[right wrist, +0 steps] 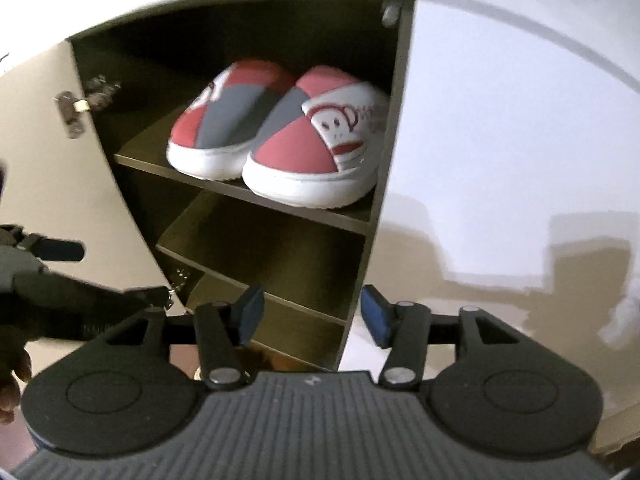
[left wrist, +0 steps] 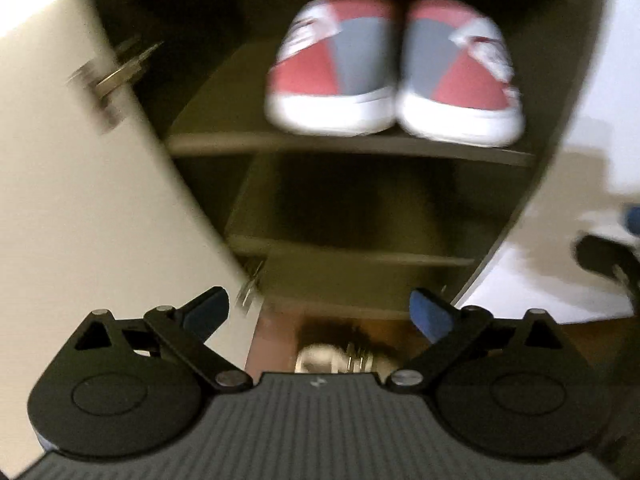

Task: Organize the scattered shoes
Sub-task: 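Open the right gripper and withdraw it from the shelf, then back both tools away from the cabinet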

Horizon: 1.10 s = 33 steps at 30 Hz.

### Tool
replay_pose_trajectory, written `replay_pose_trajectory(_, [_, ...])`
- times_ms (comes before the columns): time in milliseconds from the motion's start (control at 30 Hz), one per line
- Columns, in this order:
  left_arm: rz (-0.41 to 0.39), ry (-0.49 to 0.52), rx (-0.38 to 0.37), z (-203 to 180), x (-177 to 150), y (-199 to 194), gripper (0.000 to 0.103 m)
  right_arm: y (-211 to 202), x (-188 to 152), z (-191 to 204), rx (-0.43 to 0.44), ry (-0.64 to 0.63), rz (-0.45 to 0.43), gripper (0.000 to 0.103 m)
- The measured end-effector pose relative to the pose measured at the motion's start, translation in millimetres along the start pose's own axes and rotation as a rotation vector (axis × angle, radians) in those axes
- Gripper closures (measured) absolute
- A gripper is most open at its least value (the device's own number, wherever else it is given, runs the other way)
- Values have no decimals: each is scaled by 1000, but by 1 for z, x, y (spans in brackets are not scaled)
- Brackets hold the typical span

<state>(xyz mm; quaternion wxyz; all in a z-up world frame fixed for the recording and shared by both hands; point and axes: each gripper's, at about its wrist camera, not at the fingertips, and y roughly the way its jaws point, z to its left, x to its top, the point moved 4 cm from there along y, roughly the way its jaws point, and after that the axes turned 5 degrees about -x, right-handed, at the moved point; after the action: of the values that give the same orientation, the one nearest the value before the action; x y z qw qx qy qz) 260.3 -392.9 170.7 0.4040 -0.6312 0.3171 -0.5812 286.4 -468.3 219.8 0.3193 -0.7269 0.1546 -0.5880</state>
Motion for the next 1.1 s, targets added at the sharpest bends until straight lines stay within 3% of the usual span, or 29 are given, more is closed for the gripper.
replay_pose_trajectory(67, [27,-47,14,0,-2,-17,4,-43,5,-24,-16,-2,-50,32])
replay_pose_trajectory(167, [47,-93,13,4,-22,-61,4,-90,15,-40,-64,15,-117,17])
replay_pose_trajectory(367, [-59,-8,-42,17,-48,-122,4,-153,1,-32,-147,162,-177,16])
replay_pose_trajectory(533, [-125,76,-70,17,-53,-172,4,-242,-29,-33,-194,264,-207,11])
replay_pose_trajectory(733, [-207,152,-98,23,-74,-229,4,-297,-40,-29,-227,296,-290,7])
replay_pose_trajectory(967, [-211,148,-121,24,-106,-264,4,-349,-51,-69,-263,272,-328,7])
replay_pose_trajectory(1100, [-217,137,-128,25,-92,-260,4,-376,-57,-110,-271,271,-318,7])
